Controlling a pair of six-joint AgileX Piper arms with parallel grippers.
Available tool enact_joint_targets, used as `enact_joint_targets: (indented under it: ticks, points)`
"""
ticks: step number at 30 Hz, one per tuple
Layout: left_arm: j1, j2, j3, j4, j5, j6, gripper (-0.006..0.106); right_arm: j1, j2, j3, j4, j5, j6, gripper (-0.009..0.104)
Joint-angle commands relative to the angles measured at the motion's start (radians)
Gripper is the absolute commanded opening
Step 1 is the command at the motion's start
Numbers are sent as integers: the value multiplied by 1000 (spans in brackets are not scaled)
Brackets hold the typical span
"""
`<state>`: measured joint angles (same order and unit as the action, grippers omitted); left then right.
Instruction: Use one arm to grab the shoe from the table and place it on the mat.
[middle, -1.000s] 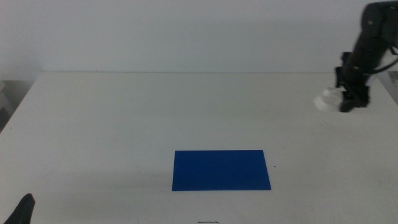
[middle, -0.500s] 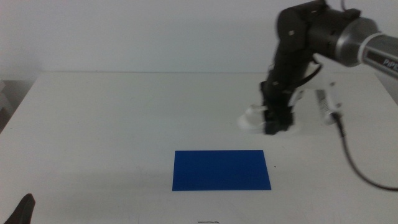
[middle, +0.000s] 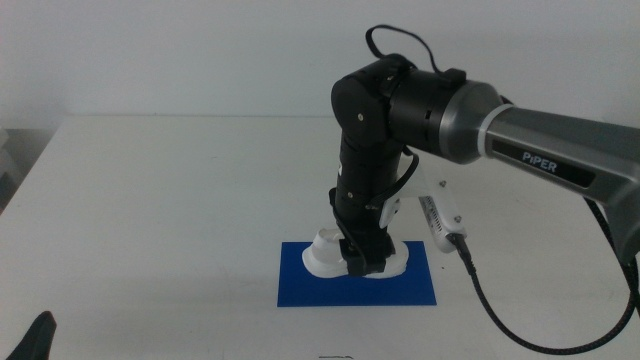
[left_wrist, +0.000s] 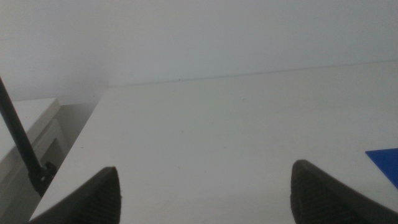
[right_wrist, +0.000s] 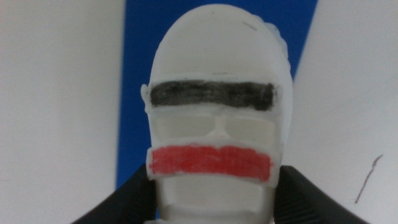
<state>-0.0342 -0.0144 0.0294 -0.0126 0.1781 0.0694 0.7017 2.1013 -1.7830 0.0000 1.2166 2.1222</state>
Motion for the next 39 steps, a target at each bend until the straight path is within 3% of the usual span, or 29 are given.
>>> enact_joint_targets:
  ticks: [1,3,4,8,14,19,28,35,39]
  points:
    - [-4,-19,-3,-9,-83,-15,94,3,-59,-22,-6,83,17,0]
    - [-4,-19,-3,-9,-83,-15,94,3,-61,-22,0,83,17,0]
    - [-4,-19,-3,-9,-83,-15,94,2,-60,-22,-62,84,-62,0]
    - [-4,-19,-3,-9,-83,-15,94,2,-60,-22,-182,59,-386,0]
    - [-4,-19,-3,-9,-83,-15,94,2,-60,-22,-306,80,-1342,0]
    - [-4,-19,-3,-9,-83,-15,94,2,-60,-22,-354,78,-1927,0]
    - [-4,-19,-3,-9,-83,-15,94,2,-60,-22,-333,58,-2165,0]
    - [-4,-19,-3,-9,-83,-15,94,0,-60,-22,-156,53,-2753,0]
    - [-4,-19,-3,-9,-83,-15,94,-1,-60,-22,-72,53,-2869,0]
